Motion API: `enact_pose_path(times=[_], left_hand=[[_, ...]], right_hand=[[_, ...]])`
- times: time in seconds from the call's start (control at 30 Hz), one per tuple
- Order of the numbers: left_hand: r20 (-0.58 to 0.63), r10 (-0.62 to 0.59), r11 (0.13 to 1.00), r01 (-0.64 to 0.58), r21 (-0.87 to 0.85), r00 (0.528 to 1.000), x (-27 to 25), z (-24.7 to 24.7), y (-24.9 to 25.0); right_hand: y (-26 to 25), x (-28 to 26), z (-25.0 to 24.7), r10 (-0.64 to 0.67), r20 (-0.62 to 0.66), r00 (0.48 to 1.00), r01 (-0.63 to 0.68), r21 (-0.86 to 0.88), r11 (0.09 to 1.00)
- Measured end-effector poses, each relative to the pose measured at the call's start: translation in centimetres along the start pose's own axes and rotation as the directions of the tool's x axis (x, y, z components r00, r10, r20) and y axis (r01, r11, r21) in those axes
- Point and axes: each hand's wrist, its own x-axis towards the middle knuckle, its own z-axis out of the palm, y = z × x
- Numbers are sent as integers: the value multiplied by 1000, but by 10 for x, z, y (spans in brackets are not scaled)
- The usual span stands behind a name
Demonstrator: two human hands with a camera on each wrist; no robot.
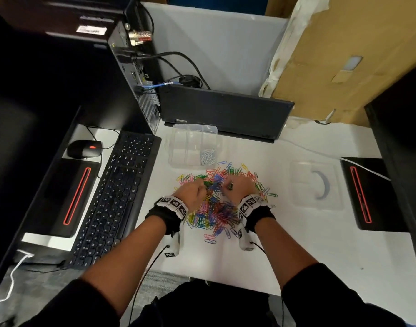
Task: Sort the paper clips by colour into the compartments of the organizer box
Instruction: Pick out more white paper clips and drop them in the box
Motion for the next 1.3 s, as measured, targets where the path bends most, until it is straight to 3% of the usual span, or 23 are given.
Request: enact_pose_path(times=[0.17,0.23,0.33,0.47,0.53,0.63,0.7,0.83,0.93,1.0,1.03,1.07,1.13,1.17,1.23,1.3], left_hand=[[-123,56,991,-70,-116,991,-4,3,-6],[-139,65,986,-84,-141,988,-4,4,-7],[-132,40,984,-62,-165,990,-4,7,-9],[-127,-28,969,-5,-248,992,-5,12,-7],[-165,-30,971,-10,-238,986,-5,13,-6],[-205,-34,966,-20,-257,978,-7,14,-6],[-217,-52,961,-10,-275,975,-8,13,-6],[-163,-165,955,116,-274,973,-10,11,-12],[-105,-215,908,159,-388,971,-14,9,-20],[-128,-226,875,144,-463,966,-17,8,-27],[-151,-234,860,133,-492,960,-19,8,-29],[-170,-245,843,123,-524,954,-20,9,-31],[-180,-279,835,146,-531,943,-25,8,-29],[-179,-299,842,171,-512,937,-27,8,-28],[-189,-306,865,190,-464,933,-30,7,-24],[-199,-321,883,217,-416,926,-31,11,-21]], right_hand=[[12,-7,-8,40,78,996,-50,138,989],[21,-10,-14,105,41,994,-111,180,977],[30,-15,-19,192,22,981,-194,93,977],[26,-18,-20,189,-48,981,-184,96,978],[18,-17,-19,127,-62,990,-121,98,988],[5,-13,-13,8,-14,1000,-8,-6,1000],[2,-9,-8,4,5,1000,-4,-45,999],[1,-9,0,-13,24,1000,14,-72,997],[8,-8,0,-16,44,999,15,17,1000],[11,-8,-2,50,117,992,-68,159,985],[11,-10,-4,121,189,975,-173,291,941],[11,-13,-4,199,283,938,-314,455,833],[13,-21,-3,270,477,836,-547,690,475],[14,-25,-4,259,529,808,-589,725,358],[13,-34,-4,202,582,787,-616,741,266],[14,-39,-2,166,598,784,-621,746,242]])
